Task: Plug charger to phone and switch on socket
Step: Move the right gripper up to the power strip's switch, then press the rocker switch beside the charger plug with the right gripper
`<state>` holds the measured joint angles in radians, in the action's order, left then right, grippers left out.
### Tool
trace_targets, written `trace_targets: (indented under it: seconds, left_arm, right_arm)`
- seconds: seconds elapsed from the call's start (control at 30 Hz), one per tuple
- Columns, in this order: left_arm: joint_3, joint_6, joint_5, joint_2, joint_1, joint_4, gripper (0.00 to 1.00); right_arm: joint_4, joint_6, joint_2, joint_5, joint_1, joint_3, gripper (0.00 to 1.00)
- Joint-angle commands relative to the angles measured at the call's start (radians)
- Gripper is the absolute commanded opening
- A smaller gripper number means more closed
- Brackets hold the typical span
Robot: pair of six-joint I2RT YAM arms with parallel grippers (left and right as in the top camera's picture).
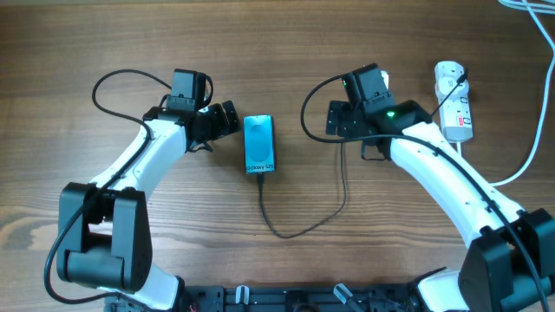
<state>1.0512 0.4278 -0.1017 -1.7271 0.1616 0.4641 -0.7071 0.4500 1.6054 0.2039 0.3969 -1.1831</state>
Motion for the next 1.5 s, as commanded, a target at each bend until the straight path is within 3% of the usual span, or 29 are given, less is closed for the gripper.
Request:
trace_targets:
  seconds: [0.0,0.17,0.43,0.77,0.97,1.47]
  left_arm:
    - [0.010,-0.002,0.006,0.013,-0.003,0.000,1.00]
    - [0.010,-0.002,0.006,0.013,-0.003,0.000,1.00]
    - [0.010,-0.002,0.006,0.013,-0.003,0.000,1.00]
    - [0.010,-0.002,0.006,0.013,-0.003,0.000,1.00]
    - [0.010,-0.002,0.006,0.013,-0.002,0.000,1.00]
    - [0.010,-0.002,0.006,0.013,-0.002,0.000,1.00]
  right_arm:
    - [-0.117,-0.073,-0.012,0.037,-0.026,-0.208,1.00]
    - [-0.313,-0.113,-0.012,0.059,-0.171,-0.513,0.98]
    - [-0.330,-0.117,0.064,0.016,-0.484,-0.526,1.00]
    - [-0.276,-0.079,0.274,-0.030,-0.742,-0.526,1.00]
    - [-0.246,-0.046,0.407,-0.029,-0.816,-0.525,1.00]
    - [-0.186,-0.069,0.590,-0.139,-0.824,-0.516,1.00]
